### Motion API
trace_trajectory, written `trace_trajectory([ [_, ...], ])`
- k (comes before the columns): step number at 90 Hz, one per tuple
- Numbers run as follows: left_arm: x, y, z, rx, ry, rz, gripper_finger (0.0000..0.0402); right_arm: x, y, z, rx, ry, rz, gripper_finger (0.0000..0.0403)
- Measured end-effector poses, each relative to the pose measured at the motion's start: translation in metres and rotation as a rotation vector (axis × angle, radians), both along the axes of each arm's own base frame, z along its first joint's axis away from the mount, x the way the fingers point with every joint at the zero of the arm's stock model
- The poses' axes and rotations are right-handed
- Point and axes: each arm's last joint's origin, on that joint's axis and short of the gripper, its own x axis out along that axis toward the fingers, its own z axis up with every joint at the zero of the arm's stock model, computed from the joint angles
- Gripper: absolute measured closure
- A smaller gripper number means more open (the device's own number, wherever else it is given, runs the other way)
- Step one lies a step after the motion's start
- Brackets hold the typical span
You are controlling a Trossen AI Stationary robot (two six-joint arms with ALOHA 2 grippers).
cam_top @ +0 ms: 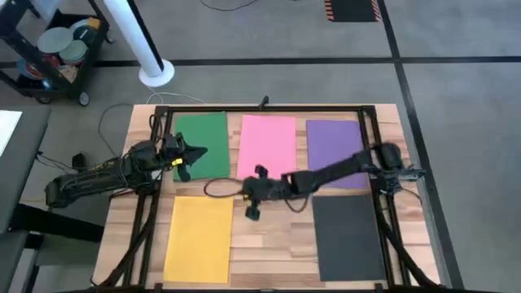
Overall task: Organize paper
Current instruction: Put the green paper to the bottom center of the table
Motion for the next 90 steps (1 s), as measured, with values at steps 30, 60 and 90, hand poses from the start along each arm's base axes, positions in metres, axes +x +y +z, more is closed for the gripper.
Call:
trace_trajectory([
  [30, -0.001, 0.002, -0.011, -0.005, 0.120, 0.078, 0.0402, 0.031, -0.039, -0.040, -0.195, 0.124, 0.055, 0.0330],
  [60, -0.002, 0.003, -0.013, 0.002, 0.144, 0.111, 0.0402, 0.075, -0.075, -0.071, -0.269, 0.183, 0.051, 0.0311],
  [90, -0.002, 0.003, -0.013, 0.028, 0.154, 0.117, 0.0402, 0.088, -0.085, -0.084, -0.231, 0.212, 0.132, 0.0310],
])
